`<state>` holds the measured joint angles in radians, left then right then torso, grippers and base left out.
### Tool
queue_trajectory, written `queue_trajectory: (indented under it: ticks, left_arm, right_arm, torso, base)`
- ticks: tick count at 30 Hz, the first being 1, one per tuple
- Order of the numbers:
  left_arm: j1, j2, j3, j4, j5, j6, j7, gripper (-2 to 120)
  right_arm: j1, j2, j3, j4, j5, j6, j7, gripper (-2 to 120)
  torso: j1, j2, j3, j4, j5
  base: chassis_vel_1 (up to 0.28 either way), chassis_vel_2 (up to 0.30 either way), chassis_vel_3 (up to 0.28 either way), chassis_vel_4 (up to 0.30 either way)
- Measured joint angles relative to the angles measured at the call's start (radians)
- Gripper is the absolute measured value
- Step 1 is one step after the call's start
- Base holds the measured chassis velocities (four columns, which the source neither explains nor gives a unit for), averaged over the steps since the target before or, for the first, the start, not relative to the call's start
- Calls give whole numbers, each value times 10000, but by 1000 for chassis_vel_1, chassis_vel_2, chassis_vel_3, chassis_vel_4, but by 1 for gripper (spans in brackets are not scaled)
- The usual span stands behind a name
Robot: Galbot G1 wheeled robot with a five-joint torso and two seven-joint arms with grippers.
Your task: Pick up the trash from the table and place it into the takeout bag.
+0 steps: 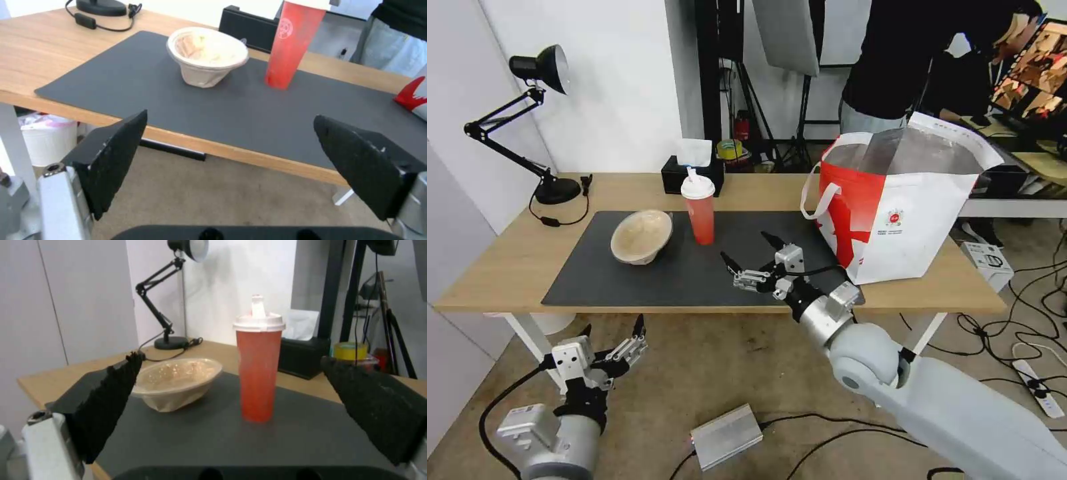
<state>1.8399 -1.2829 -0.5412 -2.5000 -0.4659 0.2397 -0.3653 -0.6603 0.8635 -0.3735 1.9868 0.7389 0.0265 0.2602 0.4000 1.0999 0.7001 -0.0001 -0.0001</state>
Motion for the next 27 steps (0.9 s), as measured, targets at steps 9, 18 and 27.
queue_trajectory:
  ticks: [9, 18, 27]
  left_arm:
    - [134, -31, -54, 0, 59, 7, 11, 100]
    - [195, -46, -83, 0, 73, 3, 25, 100]
    - [270, -85, -97, 0, 96, 1, 43, 100]
  right_arm:
    - [657, 1019, -651, -579, -278, -674, 794, 100]
    - [1190, 1467, -886, -897, -215, -1322, 1403, 100]
    - [1672, 2057, -1018, -1411, 47, -1581, 1637, 100]
  torso:
    - [0, 0, -1, 1, 0]
    - [0, 0, -1, 0, 0]
    - [0, 0, -1, 1, 0]
  base:
    - [0, 0, 0, 0]
    - [0, 0, 0, 0]
    - [0, 0, 0, 0]
